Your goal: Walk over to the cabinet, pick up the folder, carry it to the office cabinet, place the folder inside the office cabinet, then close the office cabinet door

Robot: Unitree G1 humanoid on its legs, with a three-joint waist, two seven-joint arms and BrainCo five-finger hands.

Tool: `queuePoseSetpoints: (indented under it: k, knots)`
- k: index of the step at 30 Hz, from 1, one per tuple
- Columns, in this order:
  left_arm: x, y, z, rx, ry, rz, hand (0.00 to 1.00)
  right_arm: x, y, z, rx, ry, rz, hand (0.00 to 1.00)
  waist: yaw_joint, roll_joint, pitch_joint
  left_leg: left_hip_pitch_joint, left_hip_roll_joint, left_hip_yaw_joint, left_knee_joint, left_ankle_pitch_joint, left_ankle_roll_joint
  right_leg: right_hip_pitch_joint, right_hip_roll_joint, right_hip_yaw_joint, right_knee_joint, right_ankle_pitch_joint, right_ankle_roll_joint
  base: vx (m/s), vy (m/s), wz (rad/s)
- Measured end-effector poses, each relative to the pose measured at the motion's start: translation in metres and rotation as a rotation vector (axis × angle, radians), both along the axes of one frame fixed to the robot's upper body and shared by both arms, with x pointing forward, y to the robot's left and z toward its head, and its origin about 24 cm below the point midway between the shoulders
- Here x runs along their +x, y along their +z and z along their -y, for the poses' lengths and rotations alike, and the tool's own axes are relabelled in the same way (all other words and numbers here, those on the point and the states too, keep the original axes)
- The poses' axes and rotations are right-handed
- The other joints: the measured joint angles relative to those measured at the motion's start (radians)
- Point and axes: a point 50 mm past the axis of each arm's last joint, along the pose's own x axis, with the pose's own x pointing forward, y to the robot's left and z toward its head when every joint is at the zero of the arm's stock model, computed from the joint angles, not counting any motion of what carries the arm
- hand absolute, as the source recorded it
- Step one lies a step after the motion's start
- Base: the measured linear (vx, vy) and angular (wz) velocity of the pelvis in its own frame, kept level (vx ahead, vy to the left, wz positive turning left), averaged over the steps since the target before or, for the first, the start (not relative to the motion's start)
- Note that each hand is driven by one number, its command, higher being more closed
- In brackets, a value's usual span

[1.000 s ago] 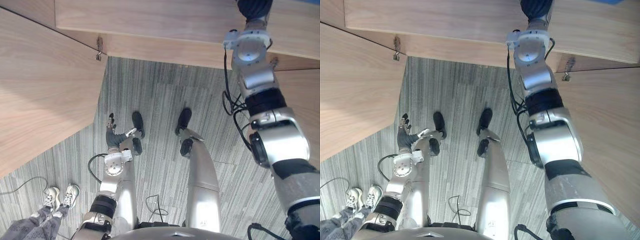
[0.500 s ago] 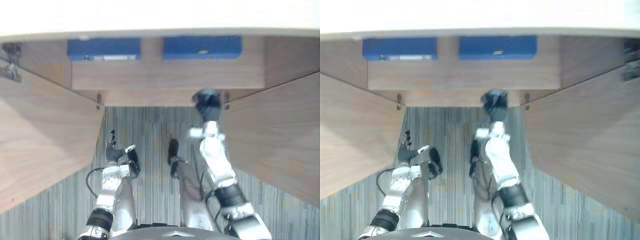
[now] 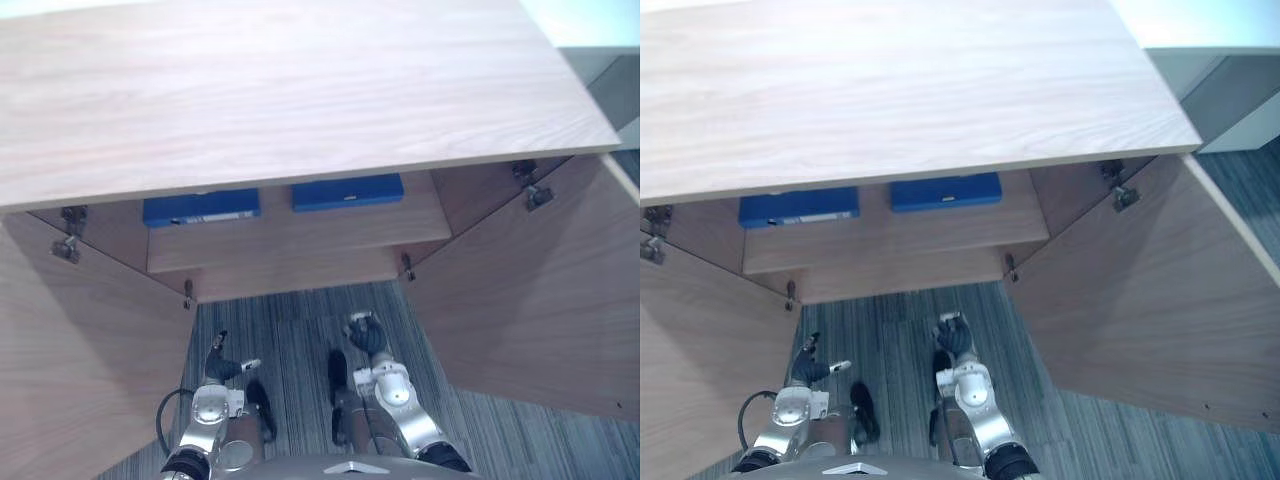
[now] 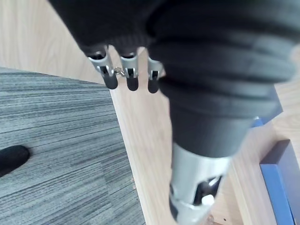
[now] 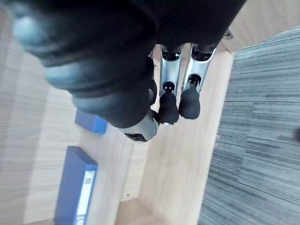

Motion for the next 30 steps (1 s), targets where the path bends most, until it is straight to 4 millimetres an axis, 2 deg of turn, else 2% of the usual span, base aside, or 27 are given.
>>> queuePoseSetpoints:
  k: [4, 9, 14, 22, 26, 30]
  knots:
    - [-0.022, -0.014, -0.005, 0.003, 0.016, -0.107, 0.0, -0.02, -0.027, 0.019, -0.038, -0.074, -0.157, 0.0, 0.001, -0.009, -0.04, 0.069, -0.017, 0.011, -0.04, -0.002, -0.003, 0.06, -0.008, 0.015, -0.031, 0.003, 0.005, 0.0, 0.018, -0.09]
    - [-0.037, -0.021, -0.009, -0.003, 0.046, -0.167, 0.0, -0.029, -0.036, 0.035, -0.041, -0.156, -0.229, 0.0, 0.0, -0.014, -0.058, 0.103, -0.035, 0.008, -0.064, -0.003, -0.005, 0.076, -0.018, 0.032, -0.031, -0.003, 0.015, -0.06, 0.011, -0.11]
    - [-0.049, -0.026, -0.013, -0.003, 0.041, -0.217, 0.0, -0.053, -0.051, 0.046, 0.052, -0.282, -0.335, 0.0, 0.002, -0.019, -0.102, 0.162, -0.051, 0.001, -0.103, -0.004, -0.003, 0.114, -0.02, 0.042, -0.034, -0.015, 0.024, -0.01, 0.006, -0.04]
    - [-0.057, -0.029, -0.019, 0.004, 0.018, -0.263, 0.0, -0.066, -0.055, 0.063, 0.133, -0.441, -0.358, 0.0, -0.014, -0.017, -0.115, 0.23, -0.066, 0.066, -0.128, -0.009, 0.005, 0.133, -0.014, 0.113, -0.031, -0.009, 0.03, -0.01, 0.015, -0.26]
    - [-0.063, -0.031, -0.023, 0.013, 0.025, -0.292, 0.0, -0.077, -0.054, 0.087, 0.198, -0.627, -0.345, 0.0, -0.04, -0.013, -0.123, 0.234, -0.067, 0.115, -0.126, -0.034, -0.005, 0.114, -0.009, 0.163, -0.03, -0.005, 0.029, -0.07, -0.006, -0.38]
    - [-0.067, -0.032, -0.029, 0.038, 0.019, -0.309, 0.0, -0.086, -0.039, 0.12, 0.244, -0.827, -0.227, 0.0, -0.073, -0.005, -0.129, 0.253, -0.067, 0.193, -0.125, -0.053, -0.01, 0.089, 0.008, 0.228, -0.019, -0.008, 0.022, -0.04, -0.007, -0.56]
